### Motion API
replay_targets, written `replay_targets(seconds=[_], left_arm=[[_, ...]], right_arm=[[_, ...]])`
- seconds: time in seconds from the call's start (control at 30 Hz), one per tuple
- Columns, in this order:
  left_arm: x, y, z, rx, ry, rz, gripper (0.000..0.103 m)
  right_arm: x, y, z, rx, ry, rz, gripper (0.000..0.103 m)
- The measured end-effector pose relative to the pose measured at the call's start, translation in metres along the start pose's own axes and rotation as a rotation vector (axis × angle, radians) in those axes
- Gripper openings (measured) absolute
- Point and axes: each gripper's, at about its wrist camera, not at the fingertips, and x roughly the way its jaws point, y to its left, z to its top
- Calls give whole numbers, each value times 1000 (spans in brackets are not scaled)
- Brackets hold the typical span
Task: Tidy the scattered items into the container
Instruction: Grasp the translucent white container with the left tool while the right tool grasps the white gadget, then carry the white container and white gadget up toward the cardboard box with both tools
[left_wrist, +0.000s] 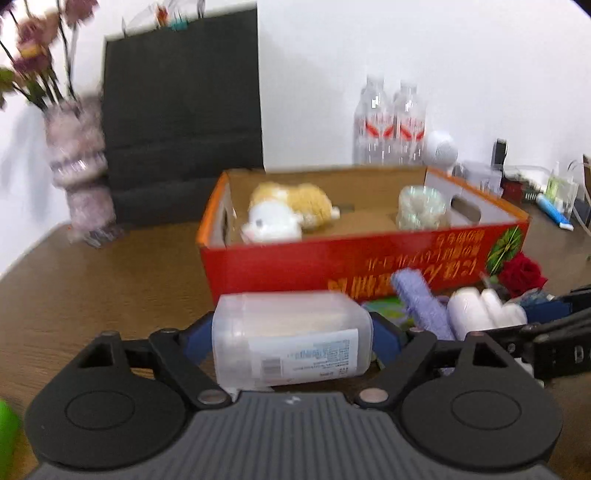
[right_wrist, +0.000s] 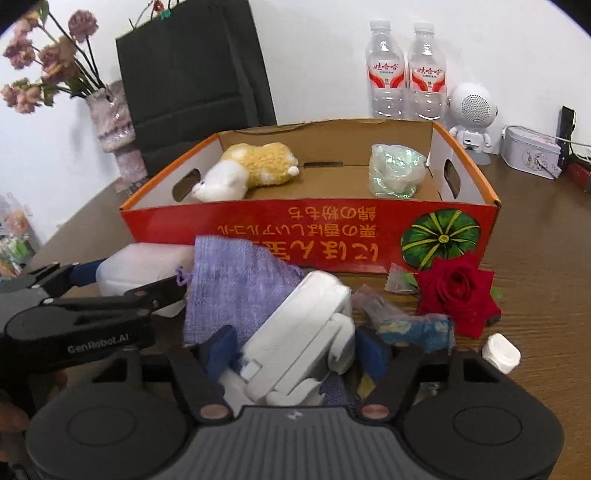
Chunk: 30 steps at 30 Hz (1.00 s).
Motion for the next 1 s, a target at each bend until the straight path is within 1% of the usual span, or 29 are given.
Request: replay_targets(seconds=[0.03,0.07,0.1,0.13,0.2,0.23,0.27,0.3,0.33,0.4,0.43,0.47,0.5,0.53,0.57,0.6,0.63,0.67,0.7,0.77,0.83,0.9,1.0], left_arm=[[-12,1,2,4,-20,5,85],[-25,1,3,4,-39,11,85],[-41,3,3,-4,-64,17,85],[-57,4,3,-19,-83,22,85],[-89,6,-5,-69,-94,33,85],[-102,7,-12,-99,-89,34,85],[-112,7,-19,-127,-81,31,85],[-119,6,-28,-156,-68,27,85],[-124,5,-37,-180,-51,24,85],[-125,3,-51,-200,-16,17,85],[-124,2,-55,-198,-1,15,84],[-122,1,-58,-192,12,19,84],[-122,0,-60,-184,20,24,83],[-122,-1,-61,-179,21,23,83],[-123,-2,-62,-176,21,16,83],[-125,-2,-62,-174,17,7,83],[-128,-3,-63,-174,8,-2,83],[-131,-3,-64,-172,2,-8,83],[-133,-5,-65,-169,-3,-15,83],[-136,-8,-66,-165,-10,-26,83],[-138,-14,-69,-158,-2,-35,83],[-140,-22,-76,-146,9,-47,83],[-149,-37,-87,-72,-15,-26,83]], right_arm=[[-5,-3,0,4,-3,11,47],[-14,-5,0,-2,-27,12,32],[-23,-5,1,-21,-42,6,14],[-31,-5,0,-39,-57,-12,1],[-47,-9,-5,-40,-68,-7,2],[-51,-11,-9,-28,-52,-2,8],[-55,-12,-13,-5,-33,-1,12],[-57,-14,-19,36,-16,1,27],[-56,-14,-24,75,2,14,58],[-48,-9,-31,130,14,72,91],[-43,-5,-32,138,9,98,86],[-35,1,-31,143,15,103,84],[-26,6,-29,147,27,86,82],[-18,14,-27,129,24,56,84],[-11,23,-27,72,1,6,82],[-6,33,-30,3,-13,-52,70],[-5,41,-32,-59,-24,-101,64],[-8,42,-33,-66,-28,-104,60],[-16,39,-33,-53,-30,-78,54],[-37,35,-37,-68,-58,-56,53],[-63,36,-50,-122,-88,-65,51],[-89,34,-69,-157,-80,-73,50],[-113,30,-99,-178,-45,-80,50]])
